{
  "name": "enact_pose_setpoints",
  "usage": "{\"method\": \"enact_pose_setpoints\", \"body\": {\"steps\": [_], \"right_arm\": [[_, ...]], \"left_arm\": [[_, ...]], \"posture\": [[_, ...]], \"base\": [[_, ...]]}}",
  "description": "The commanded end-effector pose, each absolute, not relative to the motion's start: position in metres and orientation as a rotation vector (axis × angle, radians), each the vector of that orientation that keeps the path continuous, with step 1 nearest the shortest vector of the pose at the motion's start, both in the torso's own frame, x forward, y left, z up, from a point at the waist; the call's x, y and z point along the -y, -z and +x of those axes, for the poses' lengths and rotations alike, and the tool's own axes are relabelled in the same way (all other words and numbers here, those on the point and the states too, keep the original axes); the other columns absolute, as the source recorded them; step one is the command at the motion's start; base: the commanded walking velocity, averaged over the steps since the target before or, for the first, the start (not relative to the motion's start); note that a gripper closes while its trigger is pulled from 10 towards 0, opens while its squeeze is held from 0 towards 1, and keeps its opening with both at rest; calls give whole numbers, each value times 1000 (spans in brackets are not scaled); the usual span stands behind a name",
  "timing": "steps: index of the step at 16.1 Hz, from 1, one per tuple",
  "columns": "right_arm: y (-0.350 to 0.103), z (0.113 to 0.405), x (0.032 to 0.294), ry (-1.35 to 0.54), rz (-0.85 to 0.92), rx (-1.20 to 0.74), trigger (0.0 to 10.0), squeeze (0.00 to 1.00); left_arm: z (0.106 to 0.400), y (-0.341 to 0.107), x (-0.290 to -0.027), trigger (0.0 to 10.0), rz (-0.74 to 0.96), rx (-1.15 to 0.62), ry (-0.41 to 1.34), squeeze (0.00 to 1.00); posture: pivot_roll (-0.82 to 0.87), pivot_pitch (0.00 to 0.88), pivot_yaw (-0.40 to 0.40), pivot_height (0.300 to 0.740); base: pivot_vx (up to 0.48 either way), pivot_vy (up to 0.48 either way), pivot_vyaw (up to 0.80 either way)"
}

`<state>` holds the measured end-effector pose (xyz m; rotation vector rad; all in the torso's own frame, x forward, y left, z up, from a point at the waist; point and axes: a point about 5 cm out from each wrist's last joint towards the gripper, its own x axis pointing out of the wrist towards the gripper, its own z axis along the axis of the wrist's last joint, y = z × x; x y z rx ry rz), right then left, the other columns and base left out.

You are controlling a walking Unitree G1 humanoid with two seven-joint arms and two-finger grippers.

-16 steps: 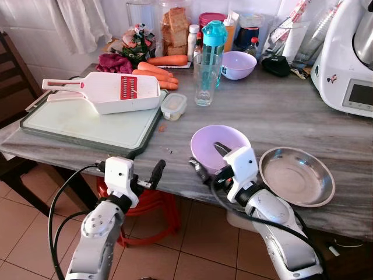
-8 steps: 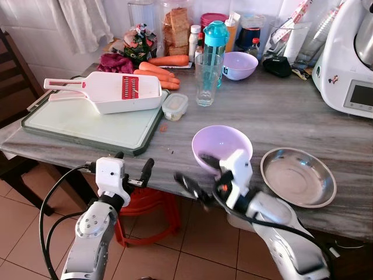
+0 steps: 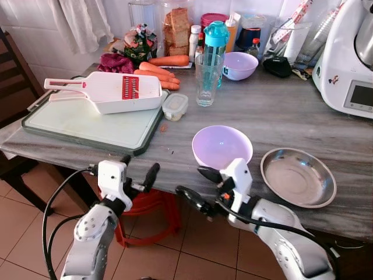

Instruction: Setting the table

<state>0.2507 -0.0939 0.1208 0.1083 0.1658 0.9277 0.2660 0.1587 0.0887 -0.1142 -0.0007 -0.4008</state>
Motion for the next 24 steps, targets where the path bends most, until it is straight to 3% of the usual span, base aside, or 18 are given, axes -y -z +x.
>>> {"method": "enact_pose_setpoints", "body": {"steps": [1,18,24], "right_arm": [[-115,250,97,-918,113,-198,10000,1000],[-113,276,124,-774,40,-179,10000,1000],[-134,264,111,-852,16,-84,10000,1000]], "left_arm": [[264,-91,-157,10000,-127,-2,444,0],[265,-92,-154,10000,-164,-23,529,0],[261,-93,-146,10000,-207,-42,613,0]], "posture": [[37,47,4,740],[42,42,9,740],[41,42,12,740]], "base": [[0,0,0],[0,0,0],[0,0,0]]}}
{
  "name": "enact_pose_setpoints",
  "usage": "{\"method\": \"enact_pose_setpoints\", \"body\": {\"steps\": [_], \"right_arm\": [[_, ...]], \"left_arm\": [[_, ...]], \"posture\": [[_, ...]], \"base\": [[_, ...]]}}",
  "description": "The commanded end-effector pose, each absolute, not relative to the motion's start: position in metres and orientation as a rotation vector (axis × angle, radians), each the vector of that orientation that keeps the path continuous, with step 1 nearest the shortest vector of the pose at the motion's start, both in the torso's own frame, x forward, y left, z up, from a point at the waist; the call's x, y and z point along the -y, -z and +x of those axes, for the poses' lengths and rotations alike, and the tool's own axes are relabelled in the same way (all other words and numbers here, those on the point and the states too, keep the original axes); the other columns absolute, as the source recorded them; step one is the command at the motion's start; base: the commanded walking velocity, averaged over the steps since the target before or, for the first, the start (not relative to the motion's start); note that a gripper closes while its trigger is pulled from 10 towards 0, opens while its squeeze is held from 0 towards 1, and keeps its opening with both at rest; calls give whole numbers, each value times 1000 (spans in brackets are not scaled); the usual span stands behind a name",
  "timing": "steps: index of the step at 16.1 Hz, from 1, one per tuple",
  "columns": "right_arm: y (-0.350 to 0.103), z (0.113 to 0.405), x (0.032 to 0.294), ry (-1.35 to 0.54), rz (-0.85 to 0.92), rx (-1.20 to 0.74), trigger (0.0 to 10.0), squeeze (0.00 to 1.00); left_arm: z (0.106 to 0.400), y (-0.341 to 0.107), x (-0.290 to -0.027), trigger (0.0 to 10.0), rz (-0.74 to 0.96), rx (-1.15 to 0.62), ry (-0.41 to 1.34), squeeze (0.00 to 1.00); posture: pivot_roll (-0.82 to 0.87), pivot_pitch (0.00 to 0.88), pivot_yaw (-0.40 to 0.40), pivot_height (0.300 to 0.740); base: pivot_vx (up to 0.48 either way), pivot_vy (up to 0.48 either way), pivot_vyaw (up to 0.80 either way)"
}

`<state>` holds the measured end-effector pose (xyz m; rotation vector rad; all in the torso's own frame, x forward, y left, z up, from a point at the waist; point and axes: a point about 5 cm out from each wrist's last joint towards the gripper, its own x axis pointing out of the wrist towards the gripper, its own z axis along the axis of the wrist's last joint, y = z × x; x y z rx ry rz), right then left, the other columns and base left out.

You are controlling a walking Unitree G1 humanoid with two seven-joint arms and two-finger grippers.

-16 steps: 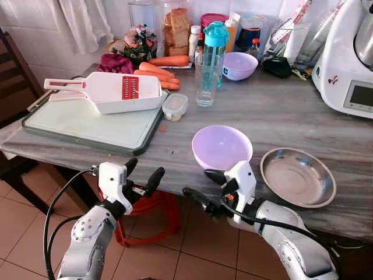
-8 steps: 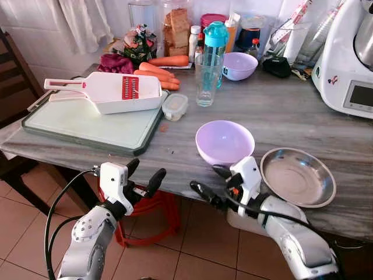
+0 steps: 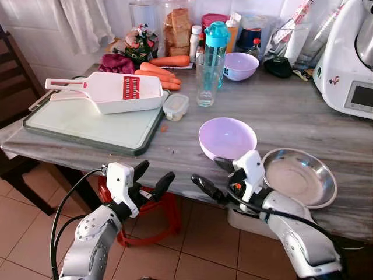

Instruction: Setting the table

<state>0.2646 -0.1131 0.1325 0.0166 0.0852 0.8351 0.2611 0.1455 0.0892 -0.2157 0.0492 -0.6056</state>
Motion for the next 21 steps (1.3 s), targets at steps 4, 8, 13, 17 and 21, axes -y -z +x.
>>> {"method": "enact_pose_setpoints", "body": {"steps": [4,8,13,17,21], "right_arm": [[-154,255,111,-789,-36,47,10000,502],[-179,272,156,-248,-138,191,10000,145],[-163,265,180,47,-207,79,10000,0],[-139,259,209,261,-161,-83,10000,0],[-129,267,218,263,-95,-174,10000,0]], "left_arm": [[262,-92,-142,10000,-229,-63,660,0],[258,-92,-134,10000,-259,-82,735,0],[258,-94,-127,10000,-276,-88,785,0],[258,-95,-124,10000,-286,-102,821,0],[258,-95,-122,10000,-287,-108,829,0]], "posture": [[17,40,12,740],[7,42,3,740],[-5,44,0,740],[-9,45,2,740],[-13,46,4,740]], "base": [[0,0,0],[0,0,0],[0,0,0],[0,0,0],[0,0,0]]}}
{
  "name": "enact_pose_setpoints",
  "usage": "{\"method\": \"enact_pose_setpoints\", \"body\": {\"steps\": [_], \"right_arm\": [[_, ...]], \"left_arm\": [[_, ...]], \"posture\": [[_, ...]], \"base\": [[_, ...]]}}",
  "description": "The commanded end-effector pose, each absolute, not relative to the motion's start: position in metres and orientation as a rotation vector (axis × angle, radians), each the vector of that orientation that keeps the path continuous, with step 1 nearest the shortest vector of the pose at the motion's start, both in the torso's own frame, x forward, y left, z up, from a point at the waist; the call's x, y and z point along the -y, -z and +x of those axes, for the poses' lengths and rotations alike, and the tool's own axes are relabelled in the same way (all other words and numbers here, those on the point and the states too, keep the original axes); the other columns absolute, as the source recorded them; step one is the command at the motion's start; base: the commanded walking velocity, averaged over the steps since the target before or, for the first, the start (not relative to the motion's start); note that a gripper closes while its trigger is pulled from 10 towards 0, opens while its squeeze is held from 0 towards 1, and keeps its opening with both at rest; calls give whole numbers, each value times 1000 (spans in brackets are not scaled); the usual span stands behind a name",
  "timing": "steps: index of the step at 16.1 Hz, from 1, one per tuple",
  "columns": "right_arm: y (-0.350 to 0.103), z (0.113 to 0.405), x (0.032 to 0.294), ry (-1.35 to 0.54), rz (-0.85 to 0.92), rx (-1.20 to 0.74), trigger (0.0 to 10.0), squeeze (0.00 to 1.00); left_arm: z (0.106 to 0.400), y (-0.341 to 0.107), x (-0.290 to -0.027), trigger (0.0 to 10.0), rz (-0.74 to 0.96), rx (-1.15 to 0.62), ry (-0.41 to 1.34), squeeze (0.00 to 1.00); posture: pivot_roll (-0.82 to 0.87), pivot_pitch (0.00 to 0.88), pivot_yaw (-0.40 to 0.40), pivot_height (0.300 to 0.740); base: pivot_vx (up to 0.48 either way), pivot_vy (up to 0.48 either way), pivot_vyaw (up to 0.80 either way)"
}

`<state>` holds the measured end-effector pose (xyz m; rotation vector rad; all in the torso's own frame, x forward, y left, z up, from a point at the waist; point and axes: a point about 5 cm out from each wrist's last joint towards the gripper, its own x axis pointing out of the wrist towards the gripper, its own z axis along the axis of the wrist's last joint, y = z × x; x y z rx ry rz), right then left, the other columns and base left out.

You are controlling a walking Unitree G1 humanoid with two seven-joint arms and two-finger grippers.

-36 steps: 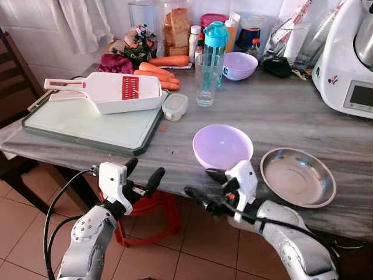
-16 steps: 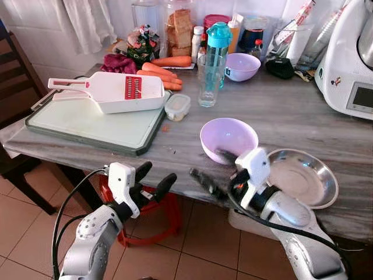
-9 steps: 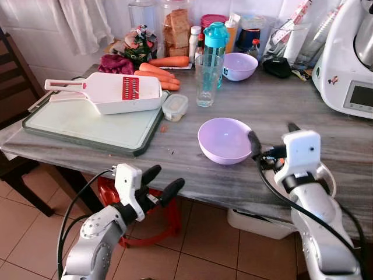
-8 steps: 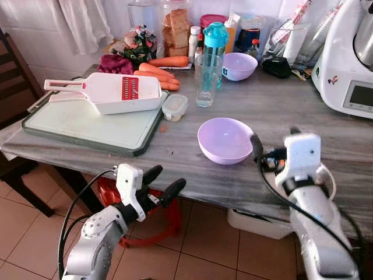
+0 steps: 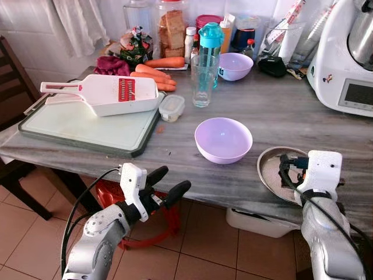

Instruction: Setting the table

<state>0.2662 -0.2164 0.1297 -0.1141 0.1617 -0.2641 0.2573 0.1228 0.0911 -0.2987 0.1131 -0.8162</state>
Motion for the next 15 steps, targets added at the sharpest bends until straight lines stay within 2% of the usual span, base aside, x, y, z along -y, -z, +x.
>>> {"method": "enact_pose_setpoints", "body": {"steps": [1,7,15], "right_arm": [[-127,270,219,251,-106,-193,10000,0],[-115,279,219,168,-51,-309,10000,0],[-107,285,202,46,41,-391,10000,0]], "left_arm": [[258,-94,-122,10000,-283,-114,831,0],[256,-93,-122,10000,-267,-128,841,0],[254,-90,-123,10000,-257,-145,858,0]], "posture": [[-11,46,3,740],[-2,45,-3,740],[5,39,-9,740]], "base": [[0,0,0],[0,0,0],[0,0,0]]}}
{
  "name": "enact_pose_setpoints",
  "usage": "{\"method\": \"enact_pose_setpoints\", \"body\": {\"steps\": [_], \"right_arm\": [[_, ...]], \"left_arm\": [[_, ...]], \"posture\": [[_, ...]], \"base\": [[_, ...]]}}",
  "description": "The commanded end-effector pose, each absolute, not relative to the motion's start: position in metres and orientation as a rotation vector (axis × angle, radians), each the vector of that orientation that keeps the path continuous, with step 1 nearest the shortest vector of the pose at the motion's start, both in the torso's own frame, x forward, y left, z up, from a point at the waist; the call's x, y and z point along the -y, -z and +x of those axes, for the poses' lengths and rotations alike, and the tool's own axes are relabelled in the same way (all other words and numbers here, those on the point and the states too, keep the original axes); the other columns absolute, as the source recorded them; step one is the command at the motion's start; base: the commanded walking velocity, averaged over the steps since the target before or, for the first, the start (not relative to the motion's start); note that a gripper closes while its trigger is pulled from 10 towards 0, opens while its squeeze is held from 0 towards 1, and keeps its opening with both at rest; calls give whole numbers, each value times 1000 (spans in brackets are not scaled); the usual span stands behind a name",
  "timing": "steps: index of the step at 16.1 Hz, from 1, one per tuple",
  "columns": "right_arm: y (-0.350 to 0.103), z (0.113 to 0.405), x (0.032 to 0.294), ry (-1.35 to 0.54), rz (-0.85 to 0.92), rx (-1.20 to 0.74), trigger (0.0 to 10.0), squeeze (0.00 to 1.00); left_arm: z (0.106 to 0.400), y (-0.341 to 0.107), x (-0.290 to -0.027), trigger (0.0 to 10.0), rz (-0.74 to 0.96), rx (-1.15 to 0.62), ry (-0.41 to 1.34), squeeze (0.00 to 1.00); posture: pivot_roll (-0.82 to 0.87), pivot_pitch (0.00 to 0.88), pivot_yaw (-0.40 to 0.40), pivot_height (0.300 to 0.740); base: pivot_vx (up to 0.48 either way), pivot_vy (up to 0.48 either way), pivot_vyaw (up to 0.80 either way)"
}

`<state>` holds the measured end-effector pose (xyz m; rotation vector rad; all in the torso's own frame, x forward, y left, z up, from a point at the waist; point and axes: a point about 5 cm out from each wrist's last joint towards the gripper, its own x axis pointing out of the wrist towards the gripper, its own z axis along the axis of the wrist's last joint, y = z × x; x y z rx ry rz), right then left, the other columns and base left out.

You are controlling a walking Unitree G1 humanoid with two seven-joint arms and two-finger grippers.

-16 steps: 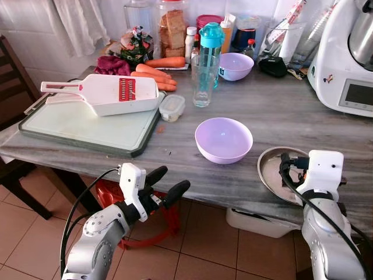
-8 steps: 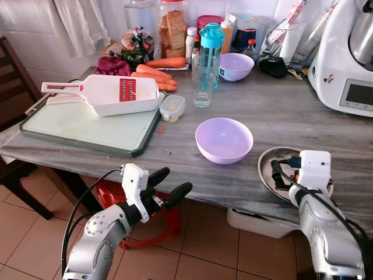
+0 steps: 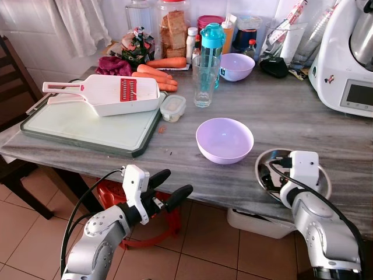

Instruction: Setting the table

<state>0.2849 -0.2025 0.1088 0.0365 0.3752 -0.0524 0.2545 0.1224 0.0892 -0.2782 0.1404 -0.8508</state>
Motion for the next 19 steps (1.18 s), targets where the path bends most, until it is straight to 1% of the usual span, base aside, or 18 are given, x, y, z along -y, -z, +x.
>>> {"method": "enact_pose_setpoints", "body": {"steps": [1,5,10,15,19], "right_arm": [[-107,287,198,29,65,-394,10000,0],[-110,295,188,-18,100,-387,10000,0],[-115,304,180,-45,101,-362,10000,0],[-115,312,179,-45,95,-346,10000,0],[-118,312,181,-38,101,-328,10000,0]], "left_arm": [[254,-89,-123,10000,-253,-149,858,0],[254,-85,-124,10000,-248,-156,854,0],[252,-85,-122,10000,-240,-158,854,0],[251,-87,-121,10000,-249,-153,861,0],[248,-89,-121,10000,-258,-152,881,0]], "posture": [[5,39,-9,740],[12,38,-10,740],[15,42,-10,740],[20,48,-10,740],[21,50,-9,740]], "base": [[0,0,0],[0,0,0],[0,0,0],[0,0,0],[0,0,0]]}}
